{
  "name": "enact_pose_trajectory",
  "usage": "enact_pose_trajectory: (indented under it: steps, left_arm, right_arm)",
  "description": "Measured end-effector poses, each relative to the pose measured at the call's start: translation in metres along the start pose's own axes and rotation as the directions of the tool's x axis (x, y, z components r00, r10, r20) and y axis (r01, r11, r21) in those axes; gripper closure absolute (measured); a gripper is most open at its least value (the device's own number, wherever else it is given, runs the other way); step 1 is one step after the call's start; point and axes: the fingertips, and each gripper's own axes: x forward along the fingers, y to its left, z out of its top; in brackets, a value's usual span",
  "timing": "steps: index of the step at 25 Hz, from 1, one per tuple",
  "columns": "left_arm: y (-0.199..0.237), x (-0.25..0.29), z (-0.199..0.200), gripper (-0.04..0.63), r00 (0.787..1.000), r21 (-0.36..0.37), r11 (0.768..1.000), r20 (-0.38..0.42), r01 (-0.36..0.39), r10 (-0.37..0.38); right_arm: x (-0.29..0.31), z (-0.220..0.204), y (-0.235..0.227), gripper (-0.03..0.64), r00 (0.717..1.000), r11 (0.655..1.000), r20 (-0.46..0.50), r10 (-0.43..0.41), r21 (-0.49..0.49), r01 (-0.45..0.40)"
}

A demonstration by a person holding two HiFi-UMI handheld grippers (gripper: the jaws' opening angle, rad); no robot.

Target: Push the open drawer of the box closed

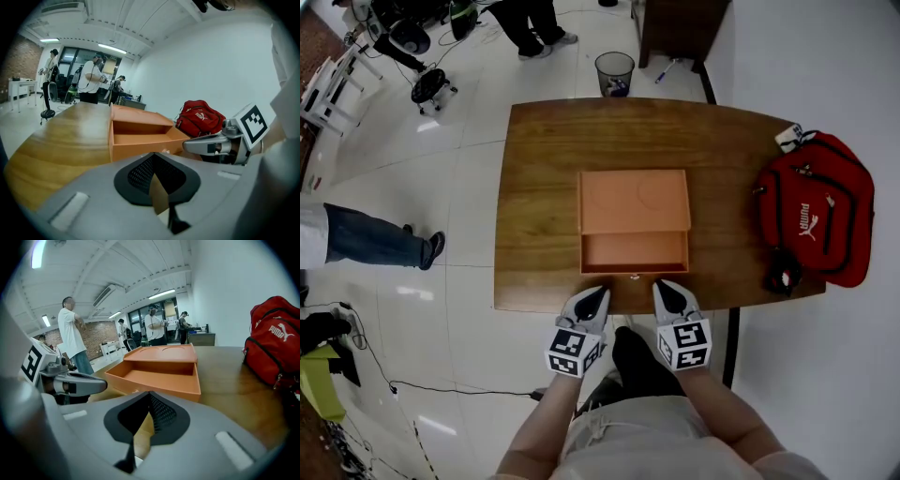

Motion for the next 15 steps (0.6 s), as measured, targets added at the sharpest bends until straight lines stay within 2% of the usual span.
enact_pose_trajectory:
  steps: [7,15]
  left_arm:
    - [0.011,0.024,0.004,0.591,1.000,0.000,1.000,-0.019,-0.014,0.014]
    - [0.017,0.032,0.021,0.589,1.000,-0.018,1.000,-0.004,-0.016,0.016]
  right_arm:
    - [0.018,-0.006,-0.003,0.609,0.998,1.000,-0.054,0.023,0.006,-0.023]
    - [0.033,0.007,-0.010,0.609,0.998,0.999,-0.046,0.031,0.025,-0.029]
